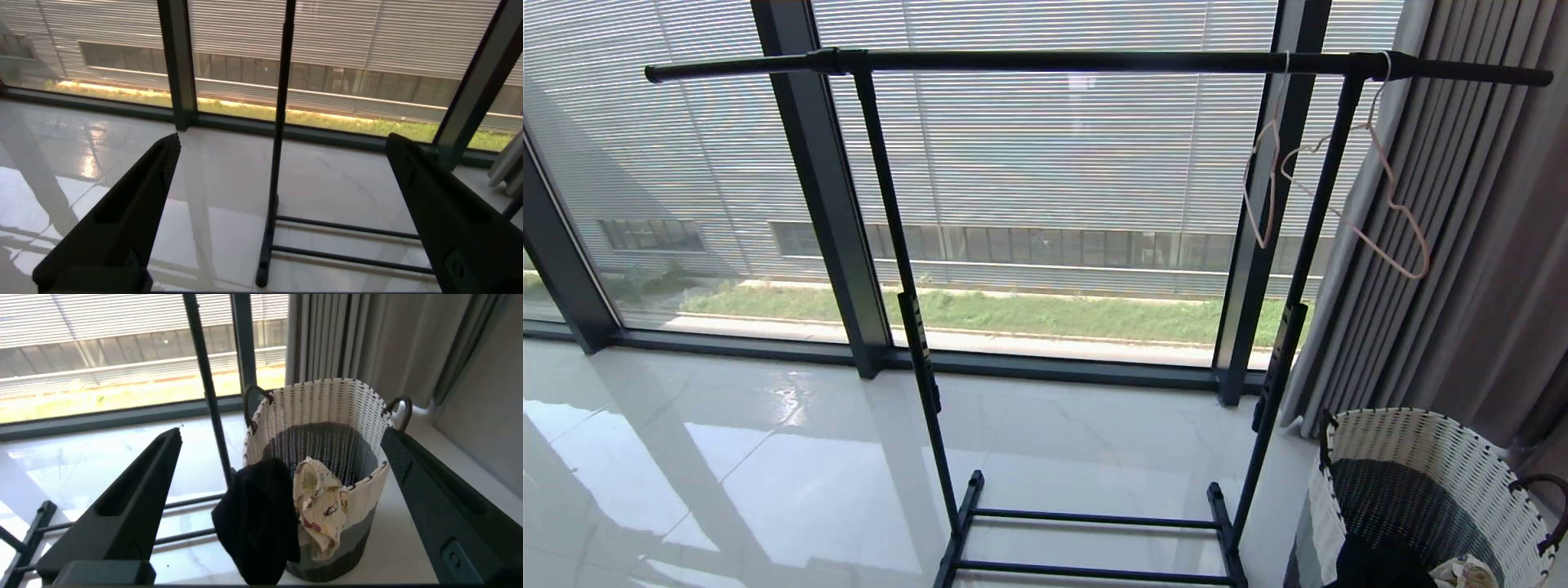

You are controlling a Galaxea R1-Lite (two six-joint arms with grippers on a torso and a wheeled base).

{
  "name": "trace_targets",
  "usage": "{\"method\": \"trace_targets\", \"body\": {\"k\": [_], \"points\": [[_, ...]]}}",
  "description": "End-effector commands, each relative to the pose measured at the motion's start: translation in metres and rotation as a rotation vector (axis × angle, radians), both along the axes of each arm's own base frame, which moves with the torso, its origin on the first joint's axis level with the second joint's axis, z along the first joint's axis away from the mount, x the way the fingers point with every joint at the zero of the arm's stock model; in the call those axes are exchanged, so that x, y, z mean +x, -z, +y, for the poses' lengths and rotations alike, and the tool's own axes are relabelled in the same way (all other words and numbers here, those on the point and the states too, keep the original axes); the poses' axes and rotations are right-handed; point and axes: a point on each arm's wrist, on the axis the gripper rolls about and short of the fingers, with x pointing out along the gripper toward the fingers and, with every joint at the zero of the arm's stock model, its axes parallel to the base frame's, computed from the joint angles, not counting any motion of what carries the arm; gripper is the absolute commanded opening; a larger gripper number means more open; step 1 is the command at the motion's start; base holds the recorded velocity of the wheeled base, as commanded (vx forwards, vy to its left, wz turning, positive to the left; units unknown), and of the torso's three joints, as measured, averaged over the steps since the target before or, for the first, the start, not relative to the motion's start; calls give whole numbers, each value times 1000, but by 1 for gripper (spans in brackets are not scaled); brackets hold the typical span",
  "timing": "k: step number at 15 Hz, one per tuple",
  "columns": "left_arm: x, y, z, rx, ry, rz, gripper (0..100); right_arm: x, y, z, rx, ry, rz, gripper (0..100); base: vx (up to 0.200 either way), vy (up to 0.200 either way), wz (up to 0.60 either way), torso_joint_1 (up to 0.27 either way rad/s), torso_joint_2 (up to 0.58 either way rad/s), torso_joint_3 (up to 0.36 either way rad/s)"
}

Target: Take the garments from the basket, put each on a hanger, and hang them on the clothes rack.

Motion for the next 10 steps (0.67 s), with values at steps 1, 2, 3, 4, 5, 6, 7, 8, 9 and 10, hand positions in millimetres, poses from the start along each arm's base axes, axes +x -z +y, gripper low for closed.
{"method": "trace_targets", "body": {"k": [1, 2, 3, 4, 5, 6, 7, 8, 9, 10], "points": [[0, 0, 0, 0, -1, 0, 100, 0, 0, 0, 0, -1, 0, 100, 0, 0, 0, 0, 0, 0], [0, 0, 0, -1, -1, 0, 100, 0, 0, 0, 0, 0, 0, 100, 0, 0, 0, 0, 0, 0], [0, 0, 0, 0, -1, 0, 100, 0, 0, 0, 0, 0, 0, 100, 0, -200, 0, -2, -2, 7], [0, 0, 0, 0, -1, 0, 100, 0, 0, 0, 0, 0, 0, 100, 0, -200, 0, 2, -2, 2], [0, 0, 0, 0, -1, 0, 100, 0, 0, 0, 0, 0, 0, 100, 0, -200, 0, -2, 7, 7], [0, 0, 0, 0, -1, 0, 100, 0, 0, 0, 0, 0, 0, 100, 0, -200, 0, 12, -2, -2], [0, 0, 0, 0, -1, 0, 100, 0, 0, 0, 0, 0, 0, 100, 0, -200, 0, 7, 7, -2], [0, 0, 0, 0, -1, 0, 100, 0, 0, 0, 0, 0, 0, 100, 0, -200, 0, 2, 2, 7], [0, 0, 0, 0, -1, 0, 100, 0, 0, 0, 0, 0, 0, 100, 0, -200, 0, 2, 2, 2], [0, 0, 0, 0, -1, 0, 100, 0, 0, 0, 0, 0, 0, 100, 0, -200, 0, 7, 7, 2]]}}
